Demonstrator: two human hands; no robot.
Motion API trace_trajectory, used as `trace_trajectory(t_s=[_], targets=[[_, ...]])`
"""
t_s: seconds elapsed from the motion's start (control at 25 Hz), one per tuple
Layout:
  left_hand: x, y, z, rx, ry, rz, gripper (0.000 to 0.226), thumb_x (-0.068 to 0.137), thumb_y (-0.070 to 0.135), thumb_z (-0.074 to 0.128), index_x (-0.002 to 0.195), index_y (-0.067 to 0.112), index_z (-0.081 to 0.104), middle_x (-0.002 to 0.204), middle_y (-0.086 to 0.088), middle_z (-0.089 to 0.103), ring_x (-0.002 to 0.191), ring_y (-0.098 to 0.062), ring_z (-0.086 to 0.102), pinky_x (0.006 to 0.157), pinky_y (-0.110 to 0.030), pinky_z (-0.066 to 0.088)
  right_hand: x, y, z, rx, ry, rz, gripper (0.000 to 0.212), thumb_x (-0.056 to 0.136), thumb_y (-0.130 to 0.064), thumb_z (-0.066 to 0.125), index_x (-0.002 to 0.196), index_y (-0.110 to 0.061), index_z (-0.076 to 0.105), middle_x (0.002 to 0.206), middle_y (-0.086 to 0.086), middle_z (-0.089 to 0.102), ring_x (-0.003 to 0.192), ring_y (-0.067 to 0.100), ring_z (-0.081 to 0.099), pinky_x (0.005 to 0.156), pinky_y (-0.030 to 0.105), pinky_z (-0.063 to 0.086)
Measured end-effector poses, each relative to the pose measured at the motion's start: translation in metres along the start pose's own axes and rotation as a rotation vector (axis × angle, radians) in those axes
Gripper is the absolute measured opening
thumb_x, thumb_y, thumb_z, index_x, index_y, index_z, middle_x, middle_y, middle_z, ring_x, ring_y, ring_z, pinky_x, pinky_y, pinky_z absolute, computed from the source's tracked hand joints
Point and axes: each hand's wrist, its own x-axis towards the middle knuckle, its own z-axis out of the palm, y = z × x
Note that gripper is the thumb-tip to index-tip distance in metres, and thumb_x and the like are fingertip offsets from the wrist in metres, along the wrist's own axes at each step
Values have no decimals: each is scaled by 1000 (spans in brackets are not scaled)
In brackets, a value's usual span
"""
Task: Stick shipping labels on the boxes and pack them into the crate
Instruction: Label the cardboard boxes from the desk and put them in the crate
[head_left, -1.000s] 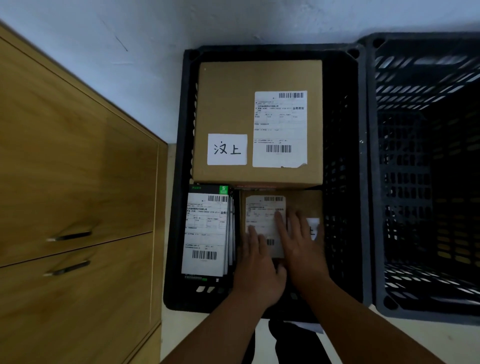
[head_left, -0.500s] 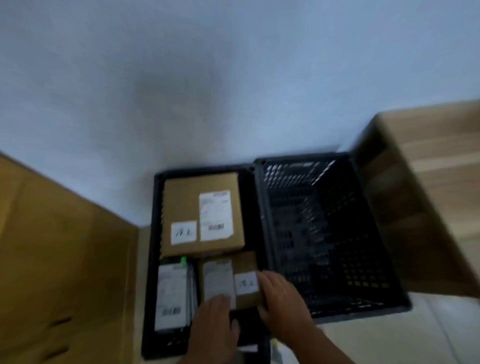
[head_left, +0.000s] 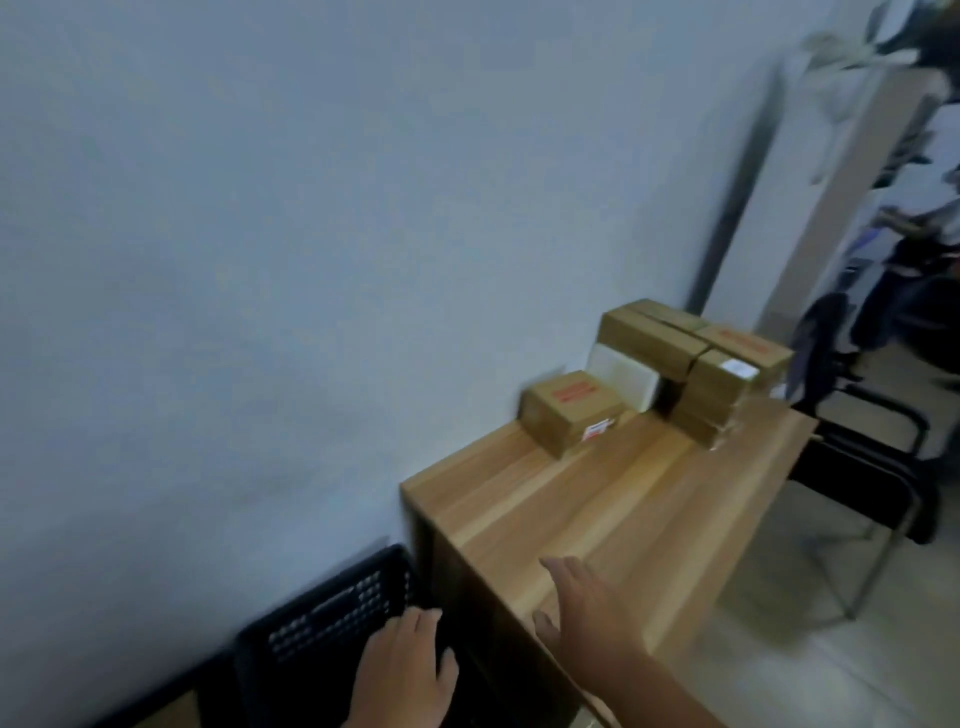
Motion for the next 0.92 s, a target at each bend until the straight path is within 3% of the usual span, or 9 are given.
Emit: trace_trajectory(t_s=[0.16,0.28,0.4,0.64,0.92], targets=[[79,126,6,-23,141,42,37,101,44,37,133,26,46,124,8,52,117,-15,53,97,-31,41,30,120,-54,0,114,47,58,96,-46,51,148,-28,36,144,-10,45,133,12,44,104,28,40],[127,204,20,-15,110,-17,41,101,41,37,137,23,45,132,5,52,120,-16,52,98,-31,44,48,213,-80,61,111,133,60,95,-48,54,149,-28,37,146,-10,45,133,11,47,104,28,42],[171,249,24,16,117,-111,39,99,43,36,130,23,50,121,6,56,105,-14,56,90,-31,49,79,281,-101,94,89,163,62,94,-50,56,148,-28,38,145,-10,48,129,10,49,102,28,45],[293,271,24,-18,294,-202,40,98,46,42,131,26,51,123,7,60,109,-15,59,89,-31,48,209,336,-121,138,99,85,58,94,-47,60,145,-27,43,142,-10,51,126,10,51,98,27,45],[428,262,42,-48,310,-320,46,96,49,44,134,24,53,125,4,59,114,-19,57,95,-34,44,357,375,-95,140,-35,20,49,91,-40,67,135,-23,52,130,-5,57,121,13,54,101,32,48]])
